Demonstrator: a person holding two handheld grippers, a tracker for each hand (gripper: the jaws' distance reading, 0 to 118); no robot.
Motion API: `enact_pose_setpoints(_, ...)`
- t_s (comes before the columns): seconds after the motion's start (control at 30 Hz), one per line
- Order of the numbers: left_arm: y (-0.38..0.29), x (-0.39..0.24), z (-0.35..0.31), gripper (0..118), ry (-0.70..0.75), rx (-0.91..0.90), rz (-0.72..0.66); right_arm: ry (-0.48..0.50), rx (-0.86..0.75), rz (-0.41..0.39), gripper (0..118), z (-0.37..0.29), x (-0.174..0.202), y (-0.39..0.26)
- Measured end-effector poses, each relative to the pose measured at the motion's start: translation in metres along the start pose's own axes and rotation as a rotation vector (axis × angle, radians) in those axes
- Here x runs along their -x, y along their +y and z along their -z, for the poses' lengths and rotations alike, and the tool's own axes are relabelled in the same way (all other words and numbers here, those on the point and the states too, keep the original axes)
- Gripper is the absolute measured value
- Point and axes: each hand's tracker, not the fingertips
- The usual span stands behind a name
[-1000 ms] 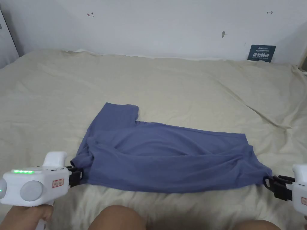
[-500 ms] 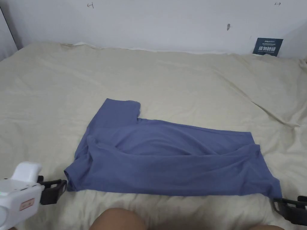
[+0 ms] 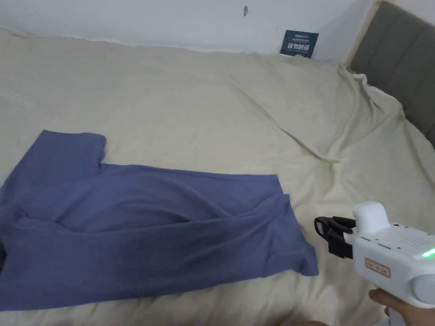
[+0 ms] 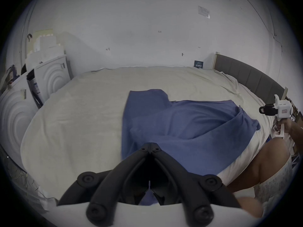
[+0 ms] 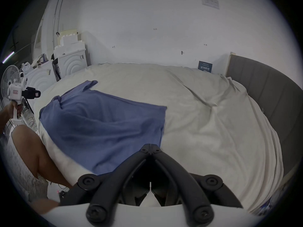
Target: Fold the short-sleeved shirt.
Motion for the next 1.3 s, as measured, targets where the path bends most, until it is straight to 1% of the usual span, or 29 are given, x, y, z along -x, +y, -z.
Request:
enact_pose_setpoints(0.2,0.022,-0.006,0.034,0,-0.011,-0.020,-0.020,0.021,0.027,0.000,0,0.068,-0.018,0.048)
enact_pose_setpoints(0.27,0.028,-0.002,0.042,0,-0.013,-0.016,-0.029,0.046,0.028,-0.004,0,0.091,-0.028,0.061)
enact_pose_setpoints(0.3,0.030,0.000,0.045,0,-0.008,-0.016,-0.034,0.045,0.029,-0.004,2,0.104,-0.032,0.069)
enact_pose_setpoints(0.33,0.032,0.003,0.048,0,-0.004,-0.016,-0.039,0.052,0.050,0.000,17,0.118,-0.037,0.076)
enact_pose_setpoints(0.37,0.034,0.005,0.050,0,-0.002,-0.014,-0.041,0.048,0.090,-0.005,53,0.129,-0.039,0.083)
enact_pose_setpoints(0.4,0.036,0.008,0.052,0,0.001,-0.012,-0.044,0.051,0.108,-0.017,80,0.139,-0.044,0.087)
enact_pose_setpoints(0.43,0.037,0.012,0.056,0,0.008,-0.009,-0.047,0.062,0.130,-0.022,86,0.151,-0.047,0.091)
enact_pose_setpoints(0.47,0.038,0.014,0.058,0,0.015,-0.008,-0.049,0.071,0.163,-0.033,82,0.161,-0.051,0.095)
enact_pose_setpoints(0.5,0.039,0.018,0.060,0,0.018,-0.008,-0.055,0.083,0.180,-0.041,82,0.172,-0.055,0.098)
enact_pose_setpoints(0.57,0.041,0.022,0.064,0,0.018,-0.001,-0.070,0.062,0.227,-0.099,83,0.188,-0.057,0.101)
enact_pose_setpoints(0.6,0.041,0.024,0.066,0,0.025,-0.001,-0.070,0.073,0.229,-0.125,83,0.194,-0.057,0.102)
enact_pose_setpoints(0.7,0.044,0.030,0.073,0,0.030,0.005,-0.079,0.095,0.283,-0.112,83,0.208,-0.061,0.103)
enact_pose_setpoints(0.8,0.046,0.032,0.079,0,0.029,0.006,-0.091,0.123,0.307,-0.124,80,0.216,-0.062,0.099)
enact_pose_setpoints(0.9,0.046,0.032,0.085,0,0.025,0.013,-0.093,0.118,0.342,-0.144,71,0.221,-0.061,0.093)
enact_pose_setpoints(1.03,0.045,0.031,0.094,0,0.018,0.021,-0.083,0.125,0.336,-0.116,63,0.217,-0.060,0.090)
enact_pose_setpoints(1.07,0.046,0.032,0.096,0,0.016,0.024,-0.086,0.129,0.337,-0.111,57,0.216,-0.059,0.090)
enact_pose_setpoints(1.1,0.045,0.032,0.097,0,0.016,0.026,-0.086,0.137,0.332,-0.114,48,0.213,-0.057,0.090)
enact_pose_setpoints(1.13,0.046,0.032,0.098,0,0.017,0.025,-0.085,0.143,0.319,-0.135,32,0.210,-0.054,0.090)
enact_pose_setpoints(1.17,0.047,0.032,0.099,0,0.018,0.025,-0.083,0.120,0.307,-0.177,17,0.207,-0.050,0.090)
enact_pose_setpoints(1.2,0.047,0.034,0.099,0,0.017,0.026,-0.083,0.126,0.310,-0.198,16,0.206,-0.049,0.088)
enact_pose_setpoints(1.27,0.048,0.036,0.100,0,0.015,0.025,-0.089,0.138,0.317,-0.202,10,0.203,-0.046,0.088)
enact_pose_setpoints(1.3,0.049,0.037,0.101,0,0.017,0.026,-0.088,0.123,0.304,-0.226,9,0.201,-0.043,0.087)
